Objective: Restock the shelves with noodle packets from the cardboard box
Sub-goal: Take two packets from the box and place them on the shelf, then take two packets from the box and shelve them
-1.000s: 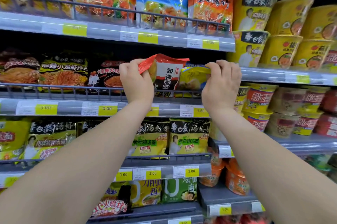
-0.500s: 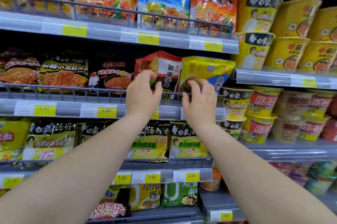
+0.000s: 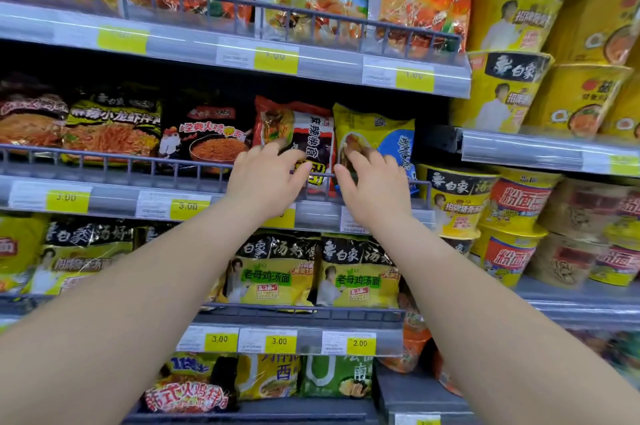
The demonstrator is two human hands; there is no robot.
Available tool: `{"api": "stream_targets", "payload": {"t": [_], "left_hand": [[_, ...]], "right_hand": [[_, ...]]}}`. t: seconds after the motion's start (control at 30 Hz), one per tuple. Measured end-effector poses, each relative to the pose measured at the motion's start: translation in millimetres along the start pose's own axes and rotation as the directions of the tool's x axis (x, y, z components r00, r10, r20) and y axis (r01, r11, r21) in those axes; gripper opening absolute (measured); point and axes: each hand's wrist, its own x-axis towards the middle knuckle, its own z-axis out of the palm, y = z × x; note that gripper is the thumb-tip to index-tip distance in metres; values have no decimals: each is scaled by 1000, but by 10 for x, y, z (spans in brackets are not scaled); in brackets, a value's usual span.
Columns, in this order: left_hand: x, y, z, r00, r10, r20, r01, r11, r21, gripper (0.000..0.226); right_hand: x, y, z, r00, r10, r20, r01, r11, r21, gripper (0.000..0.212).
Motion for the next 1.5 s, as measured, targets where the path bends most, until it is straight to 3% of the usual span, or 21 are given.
{"api": "stream_targets", "payload": {"t": [0.2,0.33,0.5,0.63,0.87,1.1,1.5], "left_hand": [[-275,-20,-144,988,52,-144,-70,990,-124,38],[-590,35,-272,984,92,-151,-125,964,-233,32],[-1165,169,-307,996,75,-57,-92,910,-405,28],[-1811,312,-176,989,140,45,-103,875,-474,28],[-2903,675,-23,916,262,304,-67,847,-527,34],[-3434,1630,24,839,384,385,-89,795,-600,35],[-4030,3941,525,770,432,469,-45,771,-636,34]], "right_hand": [[-183,3,-36,992,-23,-126,37,994,107,41],[-509,-63,-240,994,-23,-106,40,987,156,34],[-1180,-197,-491,996,27,-84,-12,985,174,31],[-1896,-310,-631,992,122,-17,-117,977,176,26],[-3223,-117,-919,952,243,189,-270,953,135,25],[-4134,595,-1445,876,417,242,-445,893,72,26],[-5300,2633,-2272,774,522,358,-562,827,8,27]]}}
